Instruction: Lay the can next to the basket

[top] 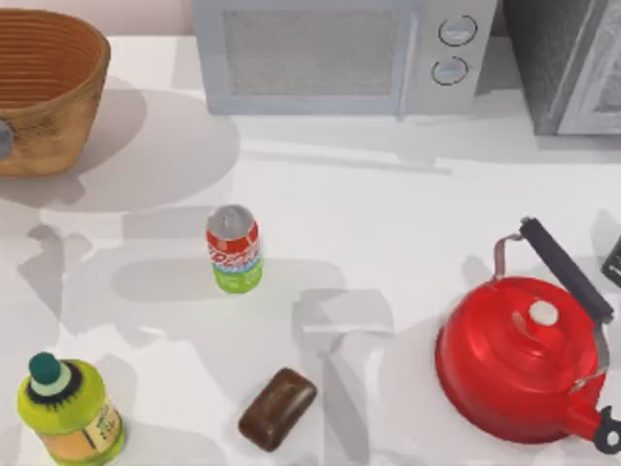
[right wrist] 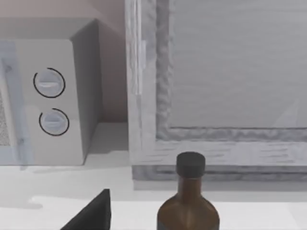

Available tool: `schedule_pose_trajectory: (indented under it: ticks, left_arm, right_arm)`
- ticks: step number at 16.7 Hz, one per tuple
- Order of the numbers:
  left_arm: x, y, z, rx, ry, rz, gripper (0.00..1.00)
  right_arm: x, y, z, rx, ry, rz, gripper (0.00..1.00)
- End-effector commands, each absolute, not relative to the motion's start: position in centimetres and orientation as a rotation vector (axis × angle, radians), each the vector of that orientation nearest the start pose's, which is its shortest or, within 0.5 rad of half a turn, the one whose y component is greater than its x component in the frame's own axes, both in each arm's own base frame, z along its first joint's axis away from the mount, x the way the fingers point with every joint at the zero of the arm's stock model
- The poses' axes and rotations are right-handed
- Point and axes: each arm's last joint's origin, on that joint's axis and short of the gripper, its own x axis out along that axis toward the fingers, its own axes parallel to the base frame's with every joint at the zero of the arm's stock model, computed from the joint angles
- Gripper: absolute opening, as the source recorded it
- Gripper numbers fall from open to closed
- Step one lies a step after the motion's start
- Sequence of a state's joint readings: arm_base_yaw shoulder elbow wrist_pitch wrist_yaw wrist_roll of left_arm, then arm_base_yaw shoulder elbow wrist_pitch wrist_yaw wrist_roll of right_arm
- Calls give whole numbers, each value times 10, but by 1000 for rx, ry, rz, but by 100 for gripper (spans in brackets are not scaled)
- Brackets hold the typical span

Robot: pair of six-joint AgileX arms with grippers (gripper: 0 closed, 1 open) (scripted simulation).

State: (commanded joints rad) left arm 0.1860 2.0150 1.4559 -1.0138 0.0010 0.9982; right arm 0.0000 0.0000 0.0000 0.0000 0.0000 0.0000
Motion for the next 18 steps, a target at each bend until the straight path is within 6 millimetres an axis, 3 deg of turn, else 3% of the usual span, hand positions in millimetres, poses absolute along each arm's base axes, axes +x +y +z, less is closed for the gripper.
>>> schedule_pose_trajectory:
  ticks: [2, 3, 12, 15, 18]
  left_arm:
    - [371, 73, 160, 629, 1480, -630, 2]
    - [371, 73, 160, 629, 1480, -630, 0]
    - [372, 72, 161, 633, 1476, -630, 0]
    - [386, 64, 171, 645, 1433, -551, 0]
    - [412, 37, 191, 630, 1344, -412, 0]
  right_arm:
    - [106, -1, 160, 0, 0, 0, 100]
    - [106, -1, 160, 0, 0, 0, 100]
    - [106, -1, 160, 0, 0, 0, 100]
    - [106, -1, 160, 0, 0, 0, 100]
    - [106, -1, 160, 0, 0, 0, 100]
